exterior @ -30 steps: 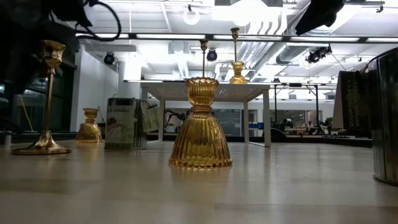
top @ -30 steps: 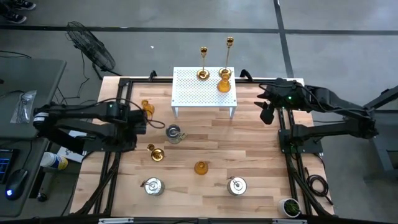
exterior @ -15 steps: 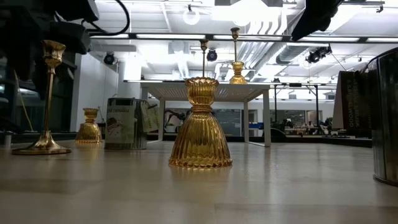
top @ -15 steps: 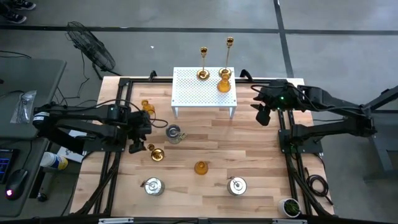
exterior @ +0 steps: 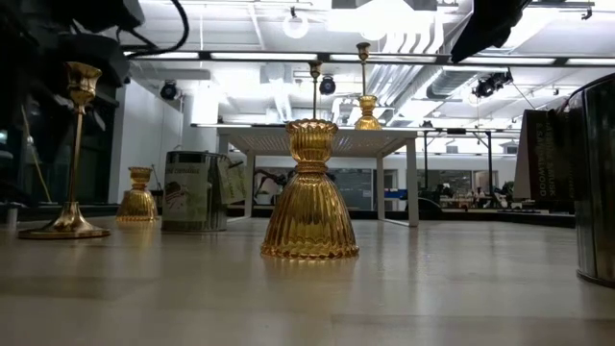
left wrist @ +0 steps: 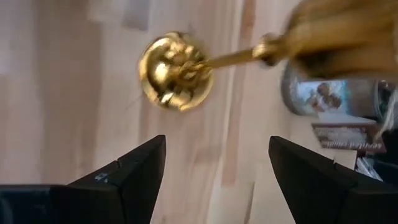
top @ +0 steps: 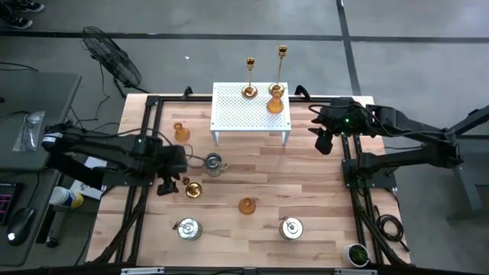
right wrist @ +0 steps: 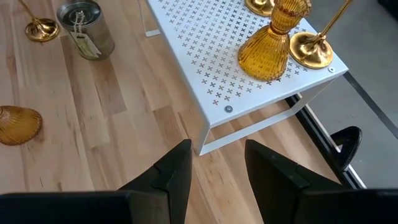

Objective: Pick & Place candle stick holders
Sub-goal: Put the gold candle holder on the shelf aligned with the other gold candle holder

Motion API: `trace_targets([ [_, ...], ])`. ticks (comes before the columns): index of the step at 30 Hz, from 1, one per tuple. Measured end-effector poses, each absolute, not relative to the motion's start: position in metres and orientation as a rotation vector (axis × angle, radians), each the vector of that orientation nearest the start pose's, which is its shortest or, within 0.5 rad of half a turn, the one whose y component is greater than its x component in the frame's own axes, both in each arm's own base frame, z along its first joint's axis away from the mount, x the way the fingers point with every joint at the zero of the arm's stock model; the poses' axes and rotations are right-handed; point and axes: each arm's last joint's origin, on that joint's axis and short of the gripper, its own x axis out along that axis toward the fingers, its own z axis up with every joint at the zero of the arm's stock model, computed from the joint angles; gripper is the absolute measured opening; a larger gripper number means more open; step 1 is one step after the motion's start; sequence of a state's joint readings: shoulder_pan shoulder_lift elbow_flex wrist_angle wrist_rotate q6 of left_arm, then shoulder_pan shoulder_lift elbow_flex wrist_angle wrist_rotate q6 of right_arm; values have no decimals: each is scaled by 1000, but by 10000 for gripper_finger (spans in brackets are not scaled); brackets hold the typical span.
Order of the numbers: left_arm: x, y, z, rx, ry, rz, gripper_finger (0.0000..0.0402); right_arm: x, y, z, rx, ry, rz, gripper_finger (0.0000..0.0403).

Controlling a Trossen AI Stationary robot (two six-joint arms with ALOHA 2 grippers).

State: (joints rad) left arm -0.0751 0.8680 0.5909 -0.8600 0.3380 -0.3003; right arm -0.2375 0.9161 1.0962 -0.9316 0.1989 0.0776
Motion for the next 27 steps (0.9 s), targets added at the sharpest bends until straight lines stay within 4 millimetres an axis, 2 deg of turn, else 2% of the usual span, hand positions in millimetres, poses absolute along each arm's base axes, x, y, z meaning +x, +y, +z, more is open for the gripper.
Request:
trace_targets([
  [7, 146, -35, 209, -277, 1068, -34, 269, 154, -43, 350, 84, 741, -443, 140],
  [10, 146, -41, 210, -256, 1049, -19, 257, 154, -43, 350, 84, 741, -443, 140],
  [14, 144, -48, 207, -250, 1034, -5, 246, 154, -43, 350, 84, 741, -443, 140],
  [22, 143, -55, 184, -323, 952, 81, 243, 154, -43, 350, 89, 741, -429, 140],
  [27, 143, -59, 181, -314, 893, 122, 243, 154, -43, 350, 92, 741, -422, 140],
])
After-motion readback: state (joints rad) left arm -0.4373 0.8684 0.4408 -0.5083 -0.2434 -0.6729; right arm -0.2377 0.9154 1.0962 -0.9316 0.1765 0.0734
